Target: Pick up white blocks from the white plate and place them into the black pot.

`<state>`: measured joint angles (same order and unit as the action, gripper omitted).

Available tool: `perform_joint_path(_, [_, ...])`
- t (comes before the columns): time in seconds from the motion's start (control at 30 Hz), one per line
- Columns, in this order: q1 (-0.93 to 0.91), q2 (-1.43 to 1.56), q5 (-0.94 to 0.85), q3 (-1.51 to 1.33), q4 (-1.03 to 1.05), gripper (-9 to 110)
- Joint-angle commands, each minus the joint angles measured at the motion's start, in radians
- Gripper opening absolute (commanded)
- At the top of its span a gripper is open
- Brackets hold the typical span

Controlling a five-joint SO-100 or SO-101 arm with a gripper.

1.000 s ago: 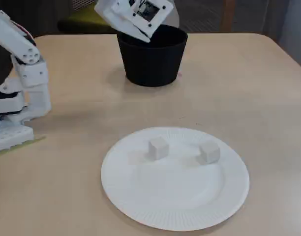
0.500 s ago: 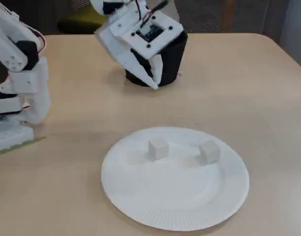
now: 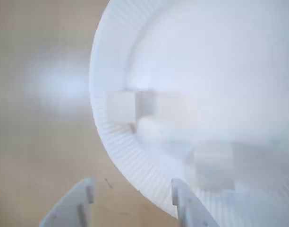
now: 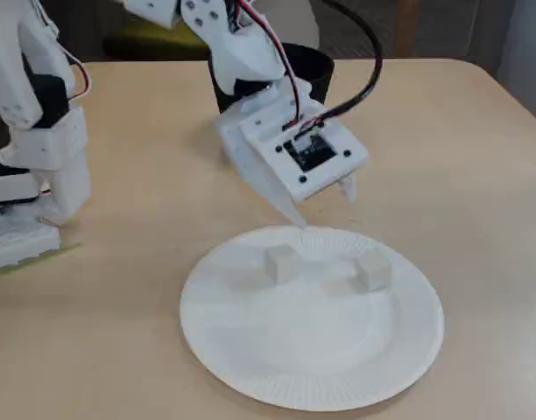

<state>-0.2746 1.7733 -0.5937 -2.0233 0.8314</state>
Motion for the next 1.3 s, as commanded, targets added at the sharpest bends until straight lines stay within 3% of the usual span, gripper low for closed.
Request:
perform_joint_path(0.0, [-0.011,-0.043,0.017,0.074,-0.012,26])
perform_joint_path(0.93, [-0.048,-0.442,0.028,0.465,0.049,23])
perform_joint_path(1.03, [-0.037,-0.486,0.023,0.500,0.049,19])
perform_joint_path(1.17, [-0.018,-0.515,0.015,0.538,0.049,-2])
perform_joint_path(1.27, [-0.012,-0.522,0.002,0.538,0.043,-2])
